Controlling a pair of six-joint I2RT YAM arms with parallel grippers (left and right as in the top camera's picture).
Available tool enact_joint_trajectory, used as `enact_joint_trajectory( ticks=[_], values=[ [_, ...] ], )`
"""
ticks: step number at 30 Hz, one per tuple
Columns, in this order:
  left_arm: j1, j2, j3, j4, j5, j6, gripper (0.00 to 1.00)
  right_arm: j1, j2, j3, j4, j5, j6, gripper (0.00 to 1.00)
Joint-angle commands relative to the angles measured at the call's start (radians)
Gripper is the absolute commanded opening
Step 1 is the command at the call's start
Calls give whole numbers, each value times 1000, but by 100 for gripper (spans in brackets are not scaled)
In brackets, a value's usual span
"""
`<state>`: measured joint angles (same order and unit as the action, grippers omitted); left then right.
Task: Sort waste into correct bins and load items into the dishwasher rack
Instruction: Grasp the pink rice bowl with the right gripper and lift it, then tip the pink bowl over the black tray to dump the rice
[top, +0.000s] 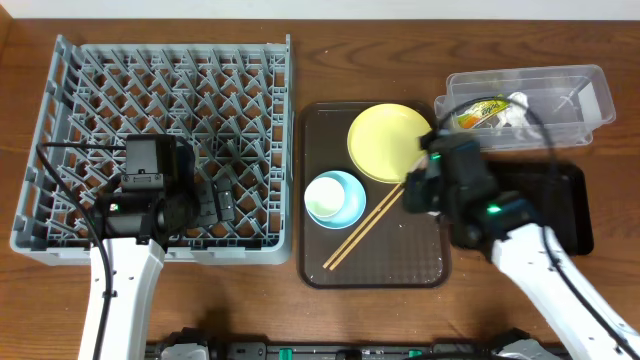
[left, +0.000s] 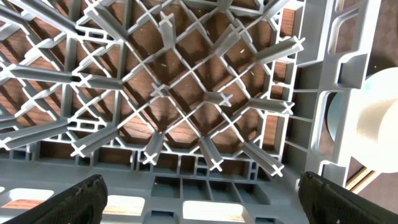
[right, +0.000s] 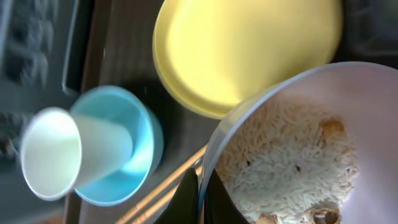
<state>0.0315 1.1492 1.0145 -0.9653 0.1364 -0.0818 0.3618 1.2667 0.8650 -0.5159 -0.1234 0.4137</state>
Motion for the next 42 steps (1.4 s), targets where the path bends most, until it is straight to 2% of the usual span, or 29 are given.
enact_joint_trajectory(
  ticks=[1,9,20,25,32,42],
  values=[
    [-3,0,21,-2,10,-9,100,-119,-17,22,-19,-144,8,1],
    [-3,0,21,-2,10,-9,100,-412,20,21,-73,-433,-88,1],
    [-3,0,21,-2,10,-9,100,-705,187,21,-109,-912,-267,1],
    [-3,0,21,-2,10,-9,100,-794,257,21,-105,-1072,-326,1],
    [-3,0,21,-2,10,-9,100,-904,319,21,-101,-1190,-360,1],
    [-3,0,21,-2,10,-9,100,-1056,446,21,-64,-1437,-359,1]
  ],
)
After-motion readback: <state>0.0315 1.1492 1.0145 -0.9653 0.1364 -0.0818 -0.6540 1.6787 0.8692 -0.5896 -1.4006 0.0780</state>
